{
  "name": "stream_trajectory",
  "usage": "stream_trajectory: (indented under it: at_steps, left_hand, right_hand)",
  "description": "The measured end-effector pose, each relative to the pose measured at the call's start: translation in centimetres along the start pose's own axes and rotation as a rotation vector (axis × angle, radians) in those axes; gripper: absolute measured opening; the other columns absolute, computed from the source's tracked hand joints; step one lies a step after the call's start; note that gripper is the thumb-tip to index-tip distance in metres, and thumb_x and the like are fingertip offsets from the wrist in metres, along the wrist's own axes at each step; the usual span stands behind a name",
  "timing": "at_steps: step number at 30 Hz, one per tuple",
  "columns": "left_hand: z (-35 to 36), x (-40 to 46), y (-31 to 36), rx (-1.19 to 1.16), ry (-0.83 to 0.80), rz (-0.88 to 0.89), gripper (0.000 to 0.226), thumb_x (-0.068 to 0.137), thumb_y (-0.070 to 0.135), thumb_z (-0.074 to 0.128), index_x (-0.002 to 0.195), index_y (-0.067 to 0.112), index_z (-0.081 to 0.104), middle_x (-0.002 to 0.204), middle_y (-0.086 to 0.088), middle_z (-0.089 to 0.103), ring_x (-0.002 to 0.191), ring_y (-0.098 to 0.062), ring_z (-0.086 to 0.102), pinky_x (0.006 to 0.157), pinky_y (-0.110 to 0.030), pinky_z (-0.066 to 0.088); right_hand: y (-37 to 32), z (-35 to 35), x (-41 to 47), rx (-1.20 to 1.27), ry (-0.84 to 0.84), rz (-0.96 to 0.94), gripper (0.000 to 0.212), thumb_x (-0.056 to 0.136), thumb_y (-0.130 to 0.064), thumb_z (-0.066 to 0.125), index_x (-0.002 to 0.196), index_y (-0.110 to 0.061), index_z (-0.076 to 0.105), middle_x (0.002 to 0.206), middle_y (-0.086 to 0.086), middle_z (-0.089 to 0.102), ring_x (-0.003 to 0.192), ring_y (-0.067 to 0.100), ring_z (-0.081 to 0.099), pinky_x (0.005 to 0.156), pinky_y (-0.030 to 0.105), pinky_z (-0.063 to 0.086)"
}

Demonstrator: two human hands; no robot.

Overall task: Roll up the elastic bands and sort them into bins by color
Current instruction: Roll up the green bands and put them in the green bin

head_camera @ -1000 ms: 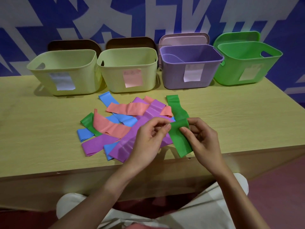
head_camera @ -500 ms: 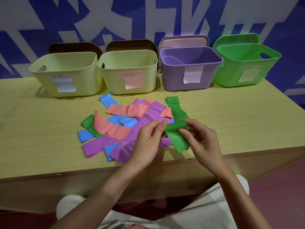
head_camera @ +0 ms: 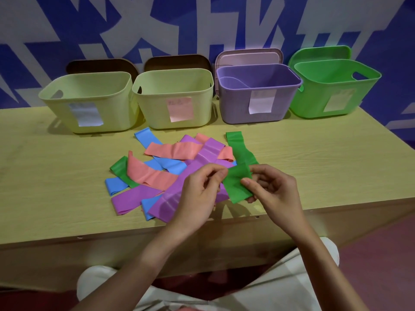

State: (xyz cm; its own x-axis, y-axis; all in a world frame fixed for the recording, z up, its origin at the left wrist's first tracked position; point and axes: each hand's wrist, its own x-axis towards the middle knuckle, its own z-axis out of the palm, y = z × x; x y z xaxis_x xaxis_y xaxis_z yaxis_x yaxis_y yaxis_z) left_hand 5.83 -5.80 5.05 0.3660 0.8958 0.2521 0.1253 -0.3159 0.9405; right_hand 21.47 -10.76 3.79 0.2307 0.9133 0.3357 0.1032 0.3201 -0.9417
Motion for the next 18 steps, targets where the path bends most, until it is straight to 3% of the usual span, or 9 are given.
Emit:
stream_trajectory:
  at_steps: [6, 11, 15, 18]
  left_hand:
    - [0.3, 0.1, -0.2, -0.038, 0.038, -0.035, 0.03, 0.095, 0.029, 0.047, 0.08, 0.007, 0.061, 0.058, -0.001, 0.045, 0.055, -0.007, 0.042, 0.053, -0.018, 0.035]
    - [0.8, 0.2, -0.5, -0.057, 0.008, -0.048, 0.039, 0.09, 0.041, 0.041, 0.074, 0.009, 0.055, 0.061, 0.0, 0.049, 0.058, -0.007, 0.049, 0.059, -0.025, 0.041]
    - [0.8, 0.5, -0.6, -0.094, -0.036, -0.112, 0.035, 0.098, 0.027, 0.04, 0.068, 0.016, 0.054, 0.052, 0.009, 0.052, 0.053, -0.001, 0.051, 0.057, -0.016, 0.04]
    - [0.7, 0.9, -0.5, -0.09, -0.085, -0.12, 0.045, 0.098, 0.035, 0.04, 0.068, 0.006, 0.058, 0.056, -0.005, 0.054, 0.052, -0.006, 0.05, 0.057, -0.024, 0.042]
  right_hand:
    - [-0.2, -1.0, 0.5, -0.075, -0.069, -0.076, 0.044, 0.078, -0.004, 0.074, 0.104, -0.039, 0.069, 0.076, -0.004, 0.063, 0.066, 0.008, 0.059, 0.067, 0.024, 0.054]
    - [-0.4, -1.0, 0.8, -0.189, -0.08, -0.136, 0.045, 0.081, -0.003, 0.072, 0.114, -0.032, 0.066, 0.08, -0.006, 0.059, 0.071, 0.011, 0.056, 0.071, 0.024, 0.053]
    - [-0.6, -1.3, 0.9, -0.229, -0.091, -0.121, 0.034, 0.081, -0.008, 0.072, 0.112, -0.023, 0.067, 0.081, -0.01, 0.062, 0.072, 0.008, 0.058, 0.07, 0.023, 0.054]
    - [-0.7, -1.4, 1.0, -0.215, -0.069, -0.103, 0.028, 0.079, -0.013, 0.074, 0.104, -0.026, 0.067, 0.08, 0.002, 0.067, 0.071, 0.007, 0.061, 0.069, 0.02, 0.053]
